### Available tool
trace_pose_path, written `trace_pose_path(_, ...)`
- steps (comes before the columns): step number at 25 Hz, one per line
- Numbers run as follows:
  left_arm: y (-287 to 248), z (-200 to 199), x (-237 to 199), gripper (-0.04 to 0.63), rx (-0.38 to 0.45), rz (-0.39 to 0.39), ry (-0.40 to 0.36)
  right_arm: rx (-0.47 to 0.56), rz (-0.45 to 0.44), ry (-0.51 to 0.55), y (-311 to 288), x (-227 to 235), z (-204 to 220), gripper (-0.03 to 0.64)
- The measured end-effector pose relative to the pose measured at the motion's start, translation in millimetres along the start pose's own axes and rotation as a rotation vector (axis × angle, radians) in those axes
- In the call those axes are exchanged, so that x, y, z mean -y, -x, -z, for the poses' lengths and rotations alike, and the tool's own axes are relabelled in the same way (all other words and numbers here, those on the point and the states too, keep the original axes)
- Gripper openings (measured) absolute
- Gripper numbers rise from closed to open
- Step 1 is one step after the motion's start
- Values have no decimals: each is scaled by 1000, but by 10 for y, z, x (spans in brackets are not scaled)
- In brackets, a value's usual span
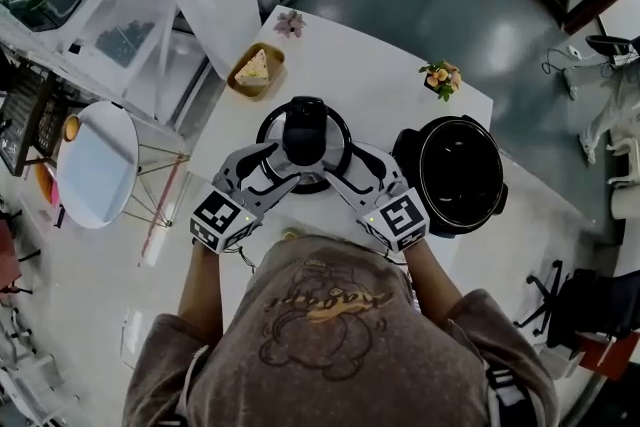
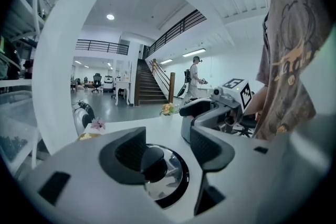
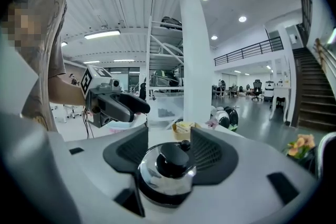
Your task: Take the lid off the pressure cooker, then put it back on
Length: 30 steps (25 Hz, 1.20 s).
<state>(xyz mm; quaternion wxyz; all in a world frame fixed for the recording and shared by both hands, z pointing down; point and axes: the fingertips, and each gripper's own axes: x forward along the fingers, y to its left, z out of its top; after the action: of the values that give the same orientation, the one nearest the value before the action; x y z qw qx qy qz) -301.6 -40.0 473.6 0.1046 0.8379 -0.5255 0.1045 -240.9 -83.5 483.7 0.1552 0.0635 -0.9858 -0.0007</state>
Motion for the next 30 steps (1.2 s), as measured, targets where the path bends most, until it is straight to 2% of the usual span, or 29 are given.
trace_pose_path(12,-66,67,-55,259,-27,1,-15,1,-28,-51,-86,-27,-6,241)
trace_pose_path(26,-488,782,-474,279,-186,69,-50,-217,-31,-69,-774,104,863,254)
trace_pose_path(30,-606,953,-547,281,-209,106,-45,-246,-21,-89,-845,136,1038,265)
